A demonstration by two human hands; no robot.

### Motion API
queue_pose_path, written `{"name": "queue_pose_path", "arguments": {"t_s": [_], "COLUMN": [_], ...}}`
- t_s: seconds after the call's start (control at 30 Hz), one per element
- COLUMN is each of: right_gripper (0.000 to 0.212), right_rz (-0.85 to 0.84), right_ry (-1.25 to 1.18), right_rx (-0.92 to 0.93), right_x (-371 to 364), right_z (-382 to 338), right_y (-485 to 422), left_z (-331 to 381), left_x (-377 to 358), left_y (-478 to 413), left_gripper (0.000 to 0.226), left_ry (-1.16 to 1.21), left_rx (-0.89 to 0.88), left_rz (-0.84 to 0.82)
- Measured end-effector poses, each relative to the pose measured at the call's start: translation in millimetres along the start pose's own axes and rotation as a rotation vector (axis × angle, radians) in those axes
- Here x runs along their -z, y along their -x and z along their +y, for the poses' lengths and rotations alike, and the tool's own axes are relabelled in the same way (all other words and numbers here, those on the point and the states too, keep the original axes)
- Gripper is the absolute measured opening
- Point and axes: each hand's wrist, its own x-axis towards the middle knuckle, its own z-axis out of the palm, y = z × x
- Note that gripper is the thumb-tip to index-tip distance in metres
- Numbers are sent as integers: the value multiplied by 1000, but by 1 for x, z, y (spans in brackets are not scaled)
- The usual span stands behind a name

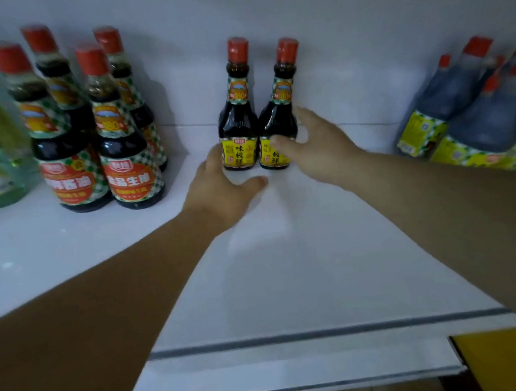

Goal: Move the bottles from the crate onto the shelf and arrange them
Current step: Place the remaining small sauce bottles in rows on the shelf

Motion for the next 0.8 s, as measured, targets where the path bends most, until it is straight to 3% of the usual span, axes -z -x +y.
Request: {"name": "queue_pose_path", "arguments": {"t_s": [0.17,0.3,0.5,0.8], "right_gripper": [66,71,72,73], "right_rz": [-187,-256,-326,-435], "right_ry": [153,197,167,148], "right_rx": [-135,-184,-157,22], "right_x": [33,54,64,37], "right_z": [-61,-126,-204,-278], "right_y": [105,189,285,351], "left_z": [13,25,33,23], "left_x": [85,154,243,332], "left_y": [114,209,323,432], "left_gripper": [87,84,81,87], "left_ry": [-196,-242,-245,-231], "left_rx": [15,33,103,304], "left_rz": [-408,-518,-470,-312]}}
